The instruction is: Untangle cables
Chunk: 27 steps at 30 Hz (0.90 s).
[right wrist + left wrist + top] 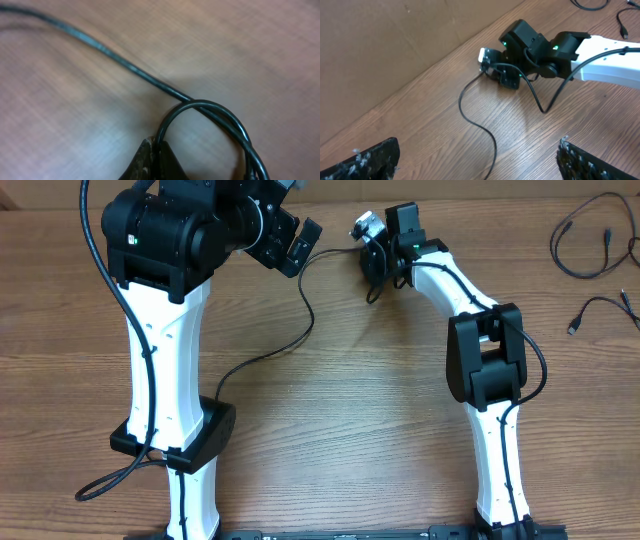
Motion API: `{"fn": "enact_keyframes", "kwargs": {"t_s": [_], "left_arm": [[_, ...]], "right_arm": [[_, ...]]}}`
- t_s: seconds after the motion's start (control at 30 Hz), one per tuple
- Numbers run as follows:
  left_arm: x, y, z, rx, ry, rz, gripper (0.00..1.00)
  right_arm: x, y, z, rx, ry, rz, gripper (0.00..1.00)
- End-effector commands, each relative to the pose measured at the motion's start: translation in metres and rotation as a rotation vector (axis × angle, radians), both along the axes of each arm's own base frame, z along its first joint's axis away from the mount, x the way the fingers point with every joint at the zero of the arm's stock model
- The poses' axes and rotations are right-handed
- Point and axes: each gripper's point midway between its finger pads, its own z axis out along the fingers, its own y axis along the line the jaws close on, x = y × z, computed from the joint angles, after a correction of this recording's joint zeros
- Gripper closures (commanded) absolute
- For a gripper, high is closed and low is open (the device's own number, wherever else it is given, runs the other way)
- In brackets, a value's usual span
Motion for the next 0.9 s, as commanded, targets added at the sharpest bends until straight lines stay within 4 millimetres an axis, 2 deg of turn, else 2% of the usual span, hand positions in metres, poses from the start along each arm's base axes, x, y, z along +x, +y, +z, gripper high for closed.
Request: {"fn": "enact_keyframes", "kwargs": {"t_s": [0.0, 0.1, 0.2, 0.37, 0.47, 0.5, 0.53, 0.57, 0.6, 0.63, 0.87], "left_arm": [[0.004, 0.000, -0.007, 0.036, -0.001, -0.019, 0.00], [0.007, 0.004, -0.007, 0.053, -0.009, 0.000, 0.00], [0.016, 0.016, -0.003, 0.089, -0.048, 0.057, 0.00], [0.034, 0.024, 0.014, 0.011, -0.113, 0.076, 0.01], [0.037, 0.024, 0.023, -0.076, -0.119, 0.024, 0.00], [0.036, 0.024, 0.025, -0.103, -0.116, 0.005, 0.00], [0.034, 0.022, 0.027, -0.145, -0.107, -0.028, 0.00], [0.032, 0.021, 0.028, -0.164, -0.100, -0.046, 0.00], [0.031, 0.020, 0.028, -0.175, -0.095, -0.055, 0.00], [0.030, 0.019, 0.028, -0.180, -0.088, -0.062, 0.00], [0.026, 0.020, 0.023, -0.175, -0.065, -0.059, 0.00]], "right_arm": [[-0.010, 0.012, 0.077, 0.055, -0.053, -0.057, 0.96], [-0.019, 0.009, 0.137, 0.123, -0.081, -0.124, 0.96], [-0.035, 0.003, 0.180, 0.140, -0.098, -0.139, 0.96], [-0.068, -0.012, 0.224, 0.128, -0.087, -0.152, 0.96], [-0.078, -0.027, 0.243, 0.131, -0.095, -0.172, 0.96], [-0.078, -0.030, 0.245, 0.133, -0.096, -0.176, 0.96], [-0.077, -0.033, 0.244, 0.140, -0.090, -0.180, 0.90], [-0.077, -0.031, 0.237, 0.147, -0.072, -0.170, 0.43], [-0.078, -0.028, 0.230, 0.153, -0.052, -0.160, 0.05], [-0.078, -0.024, 0.223, 0.165, -0.031, -0.147, 0.00], [-0.079, 0.013, 0.151, 0.208, 0.130, -0.050, 0.01]]}}
